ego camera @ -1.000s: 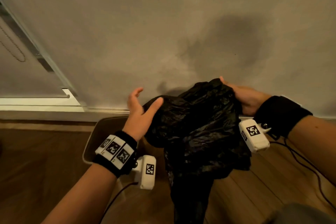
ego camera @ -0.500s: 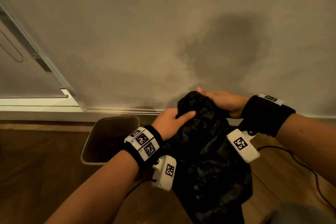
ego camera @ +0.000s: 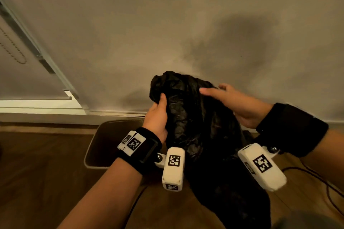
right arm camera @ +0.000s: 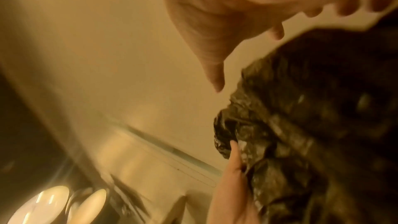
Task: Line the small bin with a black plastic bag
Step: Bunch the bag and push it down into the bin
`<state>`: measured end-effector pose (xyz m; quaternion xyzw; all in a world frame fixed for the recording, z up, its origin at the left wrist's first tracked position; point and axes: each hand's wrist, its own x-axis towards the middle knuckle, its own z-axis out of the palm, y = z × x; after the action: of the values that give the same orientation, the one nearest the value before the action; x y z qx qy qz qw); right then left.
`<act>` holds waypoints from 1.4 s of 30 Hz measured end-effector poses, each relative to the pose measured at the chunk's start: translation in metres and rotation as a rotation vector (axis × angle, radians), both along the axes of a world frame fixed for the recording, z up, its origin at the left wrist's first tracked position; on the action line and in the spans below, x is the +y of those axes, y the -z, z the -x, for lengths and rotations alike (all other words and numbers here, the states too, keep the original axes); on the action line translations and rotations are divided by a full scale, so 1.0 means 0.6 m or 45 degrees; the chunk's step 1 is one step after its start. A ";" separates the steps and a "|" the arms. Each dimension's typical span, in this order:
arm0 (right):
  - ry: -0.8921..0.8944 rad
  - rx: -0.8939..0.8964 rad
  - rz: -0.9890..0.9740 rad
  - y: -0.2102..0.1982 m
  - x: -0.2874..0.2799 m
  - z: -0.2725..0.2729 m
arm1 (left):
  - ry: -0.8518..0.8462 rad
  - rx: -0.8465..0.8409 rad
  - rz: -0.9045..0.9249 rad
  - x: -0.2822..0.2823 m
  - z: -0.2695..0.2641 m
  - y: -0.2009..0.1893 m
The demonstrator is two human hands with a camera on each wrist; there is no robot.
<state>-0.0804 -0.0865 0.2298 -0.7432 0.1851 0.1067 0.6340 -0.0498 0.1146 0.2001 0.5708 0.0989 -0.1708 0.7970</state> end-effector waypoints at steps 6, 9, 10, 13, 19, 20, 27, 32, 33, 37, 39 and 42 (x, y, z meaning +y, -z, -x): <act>-0.289 0.301 -0.327 0.023 -0.015 -0.004 | 0.258 0.071 -0.065 -0.014 0.006 -0.002; -0.278 0.196 -0.460 0.024 -0.058 0.001 | 0.342 0.066 -0.149 0.037 -0.001 0.000; -0.267 0.162 -0.499 0.024 -0.073 0.006 | 0.361 0.074 -0.151 0.060 -0.006 0.002; -0.118 0.152 -0.565 0.024 -0.109 0.013 | 0.427 0.115 -0.105 0.118 -0.018 0.010; 0.001 0.098 -0.519 0.020 -0.105 0.000 | 0.310 0.028 -0.021 0.103 -0.017 0.019; -0.010 0.104 -0.519 0.020 -0.102 -0.002 | 0.249 -0.044 -0.071 0.095 -0.016 0.021; -0.371 -0.002 0.011 -0.006 -0.093 -0.024 | 0.392 -0.244 -0.244 0.074 0.008 0.015; -0.641 -0.439 1.208 -0.021 -0.050 -0.020 | 0.424 -0.270 -0.221 0.050 0.011 -0.003; -0.764 -0.431 1.246 -0.023 -0.032 -0.016 | 0.477 -0.287 -0.239 0.041 0.013 -0.009; -0.979 -0.181 0.596 -0.015 0.009 -0.012 | 0.597 -0.345 -0.250 0.014 0.009 -0.024; -0.890 -0.096 0.535 -0.005 0.006 -0.015 | 0.496 -0.369 -0.262 0.015 -0.003 -0.025; -0.567 -0.003 0.411 0.020 -0.025 -0.026 | 0.380 -0.392 -0.495 0.038 -0.021 -0.014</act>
<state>-0.0650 -0.1013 0.2177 -0.8572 0.0312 0.2116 0.4684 -0.0371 0.1375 0.2083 0.7404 -0.0773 -0.1753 0.6443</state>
